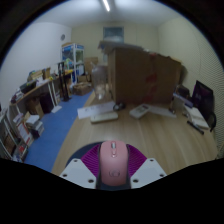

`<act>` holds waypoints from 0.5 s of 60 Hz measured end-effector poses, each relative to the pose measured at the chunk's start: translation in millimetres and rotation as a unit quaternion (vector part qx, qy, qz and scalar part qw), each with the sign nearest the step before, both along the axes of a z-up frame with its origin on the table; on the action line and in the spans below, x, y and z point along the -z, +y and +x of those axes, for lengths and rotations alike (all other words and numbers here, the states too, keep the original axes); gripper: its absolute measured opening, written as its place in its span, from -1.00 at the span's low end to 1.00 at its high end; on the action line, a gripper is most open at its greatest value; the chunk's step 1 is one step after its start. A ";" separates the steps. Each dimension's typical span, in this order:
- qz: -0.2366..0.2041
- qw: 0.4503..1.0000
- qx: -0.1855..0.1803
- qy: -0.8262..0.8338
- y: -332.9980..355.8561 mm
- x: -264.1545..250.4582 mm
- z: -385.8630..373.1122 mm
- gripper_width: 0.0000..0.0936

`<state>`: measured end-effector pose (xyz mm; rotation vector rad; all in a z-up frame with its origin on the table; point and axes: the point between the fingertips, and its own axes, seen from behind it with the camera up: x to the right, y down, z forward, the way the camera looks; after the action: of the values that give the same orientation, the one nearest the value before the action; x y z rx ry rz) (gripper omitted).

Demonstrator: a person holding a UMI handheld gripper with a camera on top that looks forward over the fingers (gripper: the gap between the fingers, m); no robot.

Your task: Arrange mouse

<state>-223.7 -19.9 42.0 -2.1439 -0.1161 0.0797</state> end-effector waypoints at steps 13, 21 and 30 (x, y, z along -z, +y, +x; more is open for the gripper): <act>-0.042 0.999 0.002 -0.015 -12.1 56.7 -2.8 -0.04; -0.094 0.995 -0.018 0.014 -23.0 53.2 -8.3 0.61; -0.086 0.995 -0.045 0.018 -57.5 6.9 9.9 0.80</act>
<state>-213.7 -77.4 35.1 -2.3067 -0.1914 0.1861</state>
